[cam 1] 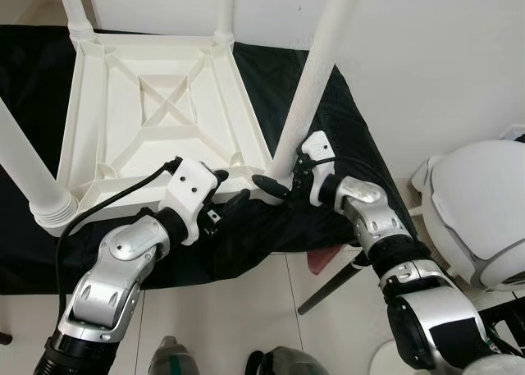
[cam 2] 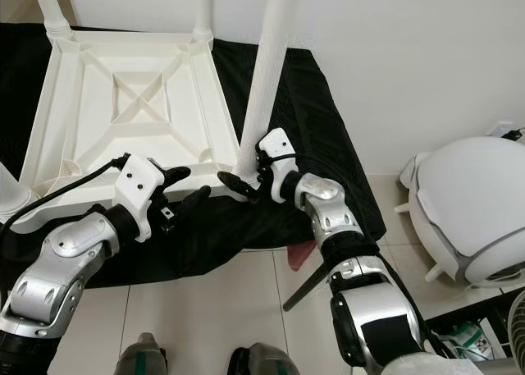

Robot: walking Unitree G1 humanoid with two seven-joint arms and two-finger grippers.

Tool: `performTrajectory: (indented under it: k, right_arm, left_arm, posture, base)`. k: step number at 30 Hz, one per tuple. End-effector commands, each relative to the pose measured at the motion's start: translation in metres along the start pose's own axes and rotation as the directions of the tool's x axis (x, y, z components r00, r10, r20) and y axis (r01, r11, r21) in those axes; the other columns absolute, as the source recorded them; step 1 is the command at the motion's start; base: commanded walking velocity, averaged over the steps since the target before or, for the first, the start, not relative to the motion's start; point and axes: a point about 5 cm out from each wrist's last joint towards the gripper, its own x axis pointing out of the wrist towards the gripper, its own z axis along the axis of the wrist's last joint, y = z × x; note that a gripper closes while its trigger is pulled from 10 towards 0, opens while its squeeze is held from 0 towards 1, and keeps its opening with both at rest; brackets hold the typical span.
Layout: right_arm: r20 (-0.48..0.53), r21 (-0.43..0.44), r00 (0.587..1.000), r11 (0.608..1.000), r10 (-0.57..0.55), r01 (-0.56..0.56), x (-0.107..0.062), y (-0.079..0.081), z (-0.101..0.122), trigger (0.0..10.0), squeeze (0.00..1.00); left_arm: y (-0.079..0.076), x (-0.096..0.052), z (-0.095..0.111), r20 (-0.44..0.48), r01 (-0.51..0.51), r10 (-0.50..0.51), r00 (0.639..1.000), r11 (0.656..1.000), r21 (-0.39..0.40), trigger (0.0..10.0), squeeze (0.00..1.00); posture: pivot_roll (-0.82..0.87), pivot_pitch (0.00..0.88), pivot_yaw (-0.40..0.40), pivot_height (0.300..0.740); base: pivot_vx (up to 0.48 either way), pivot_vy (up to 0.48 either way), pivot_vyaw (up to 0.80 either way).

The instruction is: Building children table

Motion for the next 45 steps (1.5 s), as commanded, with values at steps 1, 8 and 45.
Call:
performTrajectory:
  k: [1, 8, 45]
  right_arm:
    - [0.001, -0.01, 0.999, 0.999, 0.033, -0.033, 0.003, 0.001, 0.0, 0.0, 0.0]
    - [0.008, 0.008, 0.998, 0.998, 0.054, -0.054, 0.0, 0.001, -0.005, 0.0, 0.0]
    - [0.063, 0.133, 0.854, 0.853, -0.516, 0.505, 0.016, 0.049, 0.013, 10.0, 0.0]
  left_arm:
    - [-0.001, -0.001, -0.001, -0.006, -0.01, 0.01, 1.0, 1.0, -0.001, 10.0, 0.0]
    - [0.0, -0.002, 0.0, -0.005, -0.021, 0.021, 1.0, 1.0, -0.005, 10.0, 0.0]
    - [-0.003, 0.0, 0.001, 0.0, -0.006, 0.006, 1.0, 1.0, -0.017, 10.0, 0.0]
  posture:
    - [0.1, 0.0, -0.116, 0.74]
    - [0.1, 0.0, -0.119, 0.74]
    - [0.07, 0.017, -0.111, 0.74]
  base:
    - [0.0, 0.0, 0.0]
    - [0.0, 0.0, 0.0]
    - [0.0, 0.0, 0.0]
